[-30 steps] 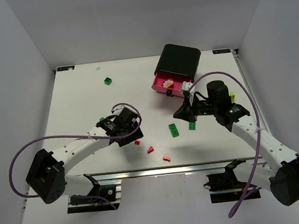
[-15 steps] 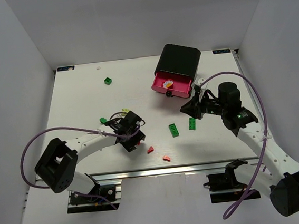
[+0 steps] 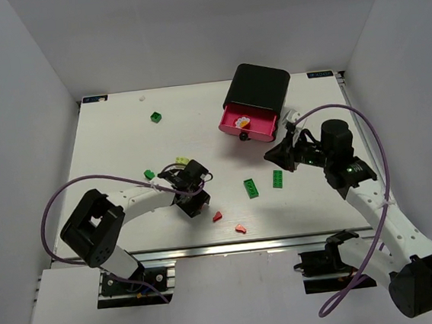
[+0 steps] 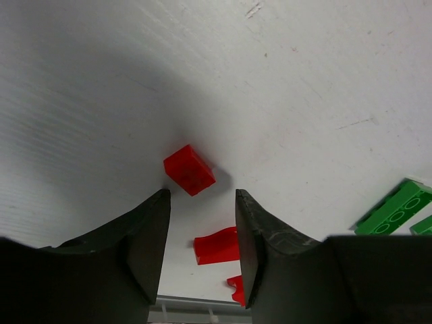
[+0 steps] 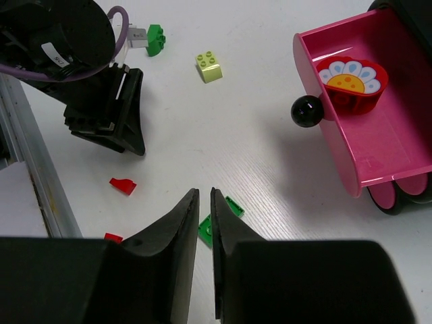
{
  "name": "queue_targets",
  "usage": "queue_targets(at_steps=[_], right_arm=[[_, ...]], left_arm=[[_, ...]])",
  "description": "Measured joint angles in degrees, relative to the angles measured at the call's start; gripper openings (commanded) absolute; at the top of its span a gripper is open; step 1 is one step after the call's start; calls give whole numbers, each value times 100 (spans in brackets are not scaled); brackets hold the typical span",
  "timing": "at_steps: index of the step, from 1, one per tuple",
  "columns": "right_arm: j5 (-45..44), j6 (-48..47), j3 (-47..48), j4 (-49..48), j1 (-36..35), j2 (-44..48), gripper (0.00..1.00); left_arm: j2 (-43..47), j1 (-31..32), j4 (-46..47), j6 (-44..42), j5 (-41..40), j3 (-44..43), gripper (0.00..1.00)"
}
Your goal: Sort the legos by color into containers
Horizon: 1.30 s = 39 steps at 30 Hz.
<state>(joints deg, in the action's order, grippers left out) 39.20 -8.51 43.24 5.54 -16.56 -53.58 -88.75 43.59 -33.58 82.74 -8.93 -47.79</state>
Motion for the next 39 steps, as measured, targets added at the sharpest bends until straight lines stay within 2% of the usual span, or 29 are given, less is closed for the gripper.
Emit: queue_targets(at_steps=[20, 25, 39], right_arm=[[68, 61, -85, -15, 208, 175, 14], [105, 61, -92, -17, 234, 181, 14], [111, 61, -94, -17, 306, 219, 12]], left_arm=[[-282, -267, -413, 22, -245, -365, 53], [-393, -365, -592, -66, -326, -490, 48], [-925, -448, -669, -433, -186, -1069, 46]])
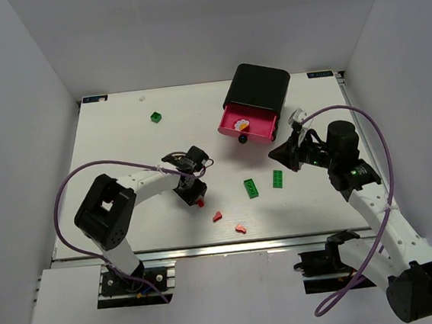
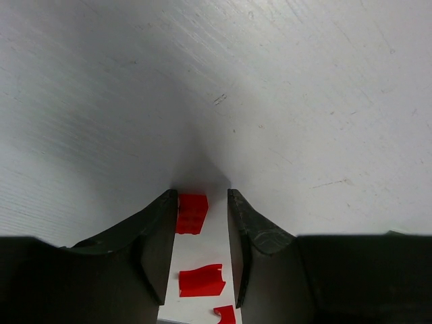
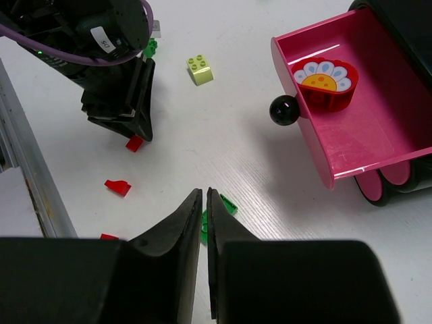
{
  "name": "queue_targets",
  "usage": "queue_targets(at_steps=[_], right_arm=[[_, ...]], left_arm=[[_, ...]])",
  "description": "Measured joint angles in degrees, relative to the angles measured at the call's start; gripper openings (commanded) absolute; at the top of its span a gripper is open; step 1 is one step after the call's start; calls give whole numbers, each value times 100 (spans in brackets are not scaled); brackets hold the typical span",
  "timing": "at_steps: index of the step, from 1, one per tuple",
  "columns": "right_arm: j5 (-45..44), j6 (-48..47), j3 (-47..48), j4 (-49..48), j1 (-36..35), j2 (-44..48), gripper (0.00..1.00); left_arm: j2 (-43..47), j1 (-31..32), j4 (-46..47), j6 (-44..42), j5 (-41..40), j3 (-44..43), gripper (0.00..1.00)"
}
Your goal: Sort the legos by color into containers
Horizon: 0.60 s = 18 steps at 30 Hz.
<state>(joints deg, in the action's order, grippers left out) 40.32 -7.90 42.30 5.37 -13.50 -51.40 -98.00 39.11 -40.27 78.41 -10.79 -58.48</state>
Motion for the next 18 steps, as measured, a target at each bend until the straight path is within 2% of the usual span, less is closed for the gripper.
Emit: queue_targets(at_steps=[18], right_arm=[[0, 0, 0, 0, 42, 2, 12]], left_arm=[[-249, 7, -389, -1036, 177, -319, 46]])
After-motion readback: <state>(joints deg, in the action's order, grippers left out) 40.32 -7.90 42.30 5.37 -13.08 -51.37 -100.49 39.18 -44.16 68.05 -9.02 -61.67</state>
